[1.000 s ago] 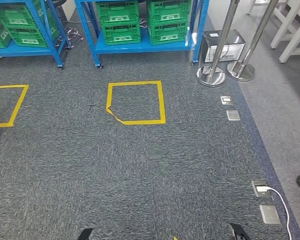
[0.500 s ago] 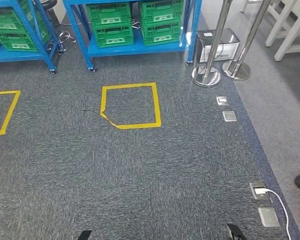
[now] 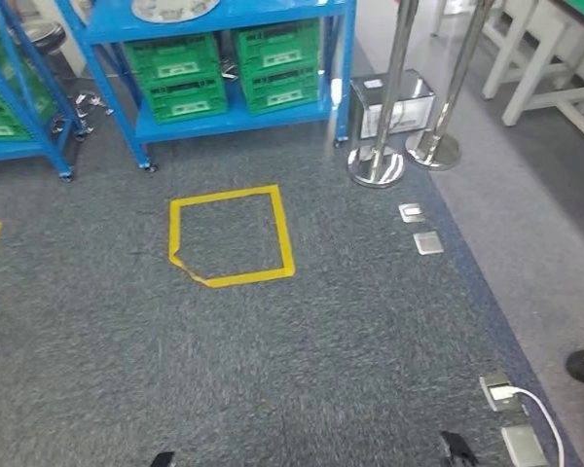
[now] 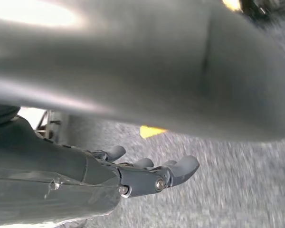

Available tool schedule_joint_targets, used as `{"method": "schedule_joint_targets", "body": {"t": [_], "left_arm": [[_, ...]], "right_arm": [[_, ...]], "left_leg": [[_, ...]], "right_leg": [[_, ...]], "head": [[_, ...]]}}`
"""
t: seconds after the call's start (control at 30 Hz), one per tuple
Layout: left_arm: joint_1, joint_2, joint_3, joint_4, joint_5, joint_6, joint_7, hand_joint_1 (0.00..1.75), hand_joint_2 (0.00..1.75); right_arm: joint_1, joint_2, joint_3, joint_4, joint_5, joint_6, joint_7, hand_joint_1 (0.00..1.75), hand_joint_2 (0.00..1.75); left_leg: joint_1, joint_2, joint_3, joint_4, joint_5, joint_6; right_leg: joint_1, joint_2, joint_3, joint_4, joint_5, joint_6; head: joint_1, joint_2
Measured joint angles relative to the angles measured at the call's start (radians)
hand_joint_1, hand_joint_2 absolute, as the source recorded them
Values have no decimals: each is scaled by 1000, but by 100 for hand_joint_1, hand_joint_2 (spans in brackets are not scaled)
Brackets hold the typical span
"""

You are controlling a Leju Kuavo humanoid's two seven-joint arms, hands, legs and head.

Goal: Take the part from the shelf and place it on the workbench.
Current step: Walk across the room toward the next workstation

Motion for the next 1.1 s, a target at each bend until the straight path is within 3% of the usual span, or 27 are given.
{"method": "schedule_joint_targets", "body": {"t": [0.07, 0.1, 0.13, 0.2, 0.23, 0.27, 0.3, 0.37, 0.4, 0.5, 0.57, 0.63, 0.7, 0.73, 0.77, 0.8, 0.87, 0.9, 0.93, 1.03, 1.07, 1.1], "left_arm": [[-5, -2, 0, 0, 0, 2, 0, 0, 0], [-6, -3, 0, -1, 0, 2, 0, 0, 0], [-5, -3, 0, -1, 0, 2, 0, 0, 0], [-5, -5, 0, -1, 0, 3, 1, 0, 0], [-4, -6, 0, -1, 0, 3, 2, 0, 0], [-3, -7, 0, -1, 0, 3, 4, 0, 0], [-2, -8, 0, -1, 0, 3, 5, 0, 0], [0, -8, 0, -1, -1, 3, 7, 0, 0], [-1, -8, 0, 0, -2, 3, 6, 0, 0], [-3, -6, 0, 0, -5, 2, 4, 0, 0], [-3, -6, 0, 0, -4, 1, 3, 0, 0], [-5, -6, 0, -1, -3, 1, 1, 0, 0], [-5, -7, 0, -1, -3, 0, 1, 0, 0], [-3, -7, 0, -1, -2, 1, 1, 0, 0], [0, -7, 0, 0, -2, 1, 1, 0, 0], [3, -7, 0, 0, -1, 1, 1, 0, 0], [9, -4, 0, 0, 0, 1, 1, 0, 0], [10, -2, -1, 0, 0, 2, 1, 0, 0], [10, 0, -1, 1, 0, 2, 1, 0, 0], [8, 3, -1, 1, 0, 2, 2, 0, 0], [9, 3, -1, 1, 0, 3, 2, 0, 0], [11, 4, -1, 1, 0, 3, 2, 0, 0]], "right_arm": [[-2, 0, 1, 0, -1, 1, 0, 0, 0], [-3, 0, 2, 0, -1, 1, 0, 0, 0], [-3, 0, 2, 0, -2, 1, 0, 0, 0], [-2, 0, 2, 0, -4, 0, 1, 0, 0], [-1, -1, 2, 0, -6, 0, 2, 0, 0], [1, -1, 3, 1, -7, 0, 3, 0, 0], [1, -1, 3, 1, -9, -1, 4, 0, 0], [2, -1, 3, 1, -15, -2, 4, 0, 0], [2, 0, 3, 1, -17, -3, 4, 0, 0], [3, 0, 3, 1, -21, -6, 5, 0, 0], [5, 0, 2, 1, -22, -8, 6, 0, 0], [5, 0, 2, 0, -22, -10, 6, 0, 0], [4, 0, 2, 0, -22, -11, 5, 0, 0], [5, 0, 2, 0, -22, -11, 6, 0, 0], [7, 0, 2, 0, -22, -11, 6, 0, 0], [8, 0, 2, 1, -22, -11, 6, 0, 0], [13, 2, 2, 2, -22, -10, 5, 0, 0], [12, 3, 2, 2, -23, -10, 4, 0, 0], [11, 4, 2, 3, -23, -10, 4, 0, 0], [6, 6, 2, 2, -24, -10, 3, 0, 0], [6, 6, 3, 2, -24, -10, 3, 0, 0], [5, 7, 3, 2, -24, -10, 3, 0, 0]], "left_leg": [[10, 0, 23, -21, -15, 1], [15, 1, 34, -30, -19, 4], [17, 1, 42, -35, -25, 7], [19, 2, 52, -36, -37, 11], [20, 2, 58, -35, -43, 10], [21, 1, 64, -33, -50, 8], [24, 1, 71, -30, -57, 4], [26, 0, 82, -16, -80, -7], [25, -1, 83, -8, -94, -13], [24, 0, 86, 2, -118, -30], [27, 2, 86, 20, -125, -39], [28, 4, 32, 117, -147, -47], [27, 4, -78, 268, -172, -49], [27, 4, -128, 319, -167, -47], [26, 4, -162, 331, -141, -42], [23, 4, -174, 296, -89, -35], [11, 2, -147, 146, 39, -14], [4, 1, -127, 90, 74, -5], [-5, 0, -109, 55, 79, 3], [-14, 5, -44, 8, 6, 20], [-11, 6, -10, -17, -14, 22], [-9, 7, 29, -43, -29, 23]], "right_leg": [[0, -13, 16, -1, -12, 9], [0, -21, -2, 41, -33, 15], [-2, -29, -40, 112, -62, 21], [-5, -35, -152, 278, -113, 32], [-6, -35, -195, 323, -111, 36], [-8, -36, -220, 326, -85, 40], [-11, -37, -224, 287, -38, 43], [-14, -43, -205, 164, 54, 47], [-14, -45, -196, 124, 74, 42], [-9, -44, -188, 105, 62, 9], [-9, -39, -165, 100, 59, -7], [-11, -38, -132, 92, 51, -17], [-8, -38, -102, 84, 32, -20], [-6, -35, -85, 78, 19, -21], [-5, -32, -62, 70, 5, -21], [-4, -28, -34, 59, -9, -21], [-4, -22, 23, 20, -37, -19], [-6, -20, 45, -5, -45, -15], [-9, -20, 63, -37, -48, -9], [-16, -20, 124, -101, -13, 18], [-14, -23, 123, -68, 8, 22], [-11, -27, 93, 2, 23, 20]], "head": [[0, 0], [3, 0], [6, 0], [13, 0], [16, 0], [19, 0], [21, 0], [25, 0], [27, 0], [26, 0], [23, 0], [17, 0], [9, 0], [8, 0], [5, 0], [3, 0], [1, 0], [2, -1], [1, -1], [-7, 0], [-7, 0], [-5, 0]]}}
